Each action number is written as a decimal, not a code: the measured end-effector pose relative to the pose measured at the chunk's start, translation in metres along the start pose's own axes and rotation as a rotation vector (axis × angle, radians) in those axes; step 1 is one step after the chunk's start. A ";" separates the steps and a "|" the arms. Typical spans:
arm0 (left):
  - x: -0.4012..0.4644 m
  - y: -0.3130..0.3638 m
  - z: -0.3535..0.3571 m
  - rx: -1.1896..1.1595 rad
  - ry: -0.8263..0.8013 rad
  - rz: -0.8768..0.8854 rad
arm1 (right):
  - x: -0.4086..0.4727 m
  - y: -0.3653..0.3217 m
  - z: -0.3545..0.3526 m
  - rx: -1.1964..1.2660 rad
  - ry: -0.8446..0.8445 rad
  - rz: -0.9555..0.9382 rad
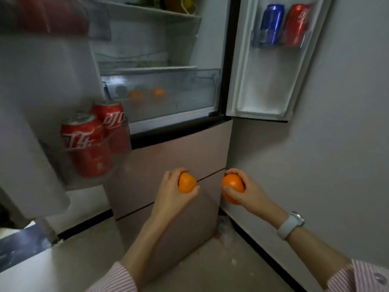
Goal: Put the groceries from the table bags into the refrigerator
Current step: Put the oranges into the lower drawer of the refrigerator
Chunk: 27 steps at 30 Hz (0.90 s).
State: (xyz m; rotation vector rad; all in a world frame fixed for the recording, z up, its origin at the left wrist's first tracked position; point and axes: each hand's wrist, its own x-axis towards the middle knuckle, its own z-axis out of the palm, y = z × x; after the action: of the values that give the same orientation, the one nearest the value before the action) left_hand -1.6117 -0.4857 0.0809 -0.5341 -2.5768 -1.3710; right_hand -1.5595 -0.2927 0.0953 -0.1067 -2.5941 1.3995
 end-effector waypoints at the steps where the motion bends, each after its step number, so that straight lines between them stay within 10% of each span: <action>1: 0.025 0.009 0.004 -0.002 0.003 0.022 | 0.020 -0.002 -0.012 -0.004 0.016 -0.012; 15: 0.351 0.098 -0.014 0.142 0.412 0.271 | 0.328 -0.058 -0.132 0.024 0.147 -0.460; 27: 0.493 0.031 -0.119 0.625 -0.155 -0.039 | 0.544 -0.157 -0.071 -0.470 -0.361 -0.488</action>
State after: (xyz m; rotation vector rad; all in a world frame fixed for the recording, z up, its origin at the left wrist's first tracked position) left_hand -2.0553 -0.4549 0.3274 -0.4893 -2.9368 -0.4803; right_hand -2.0739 -0.2375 0.3365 0.7240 -2.8996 0.6763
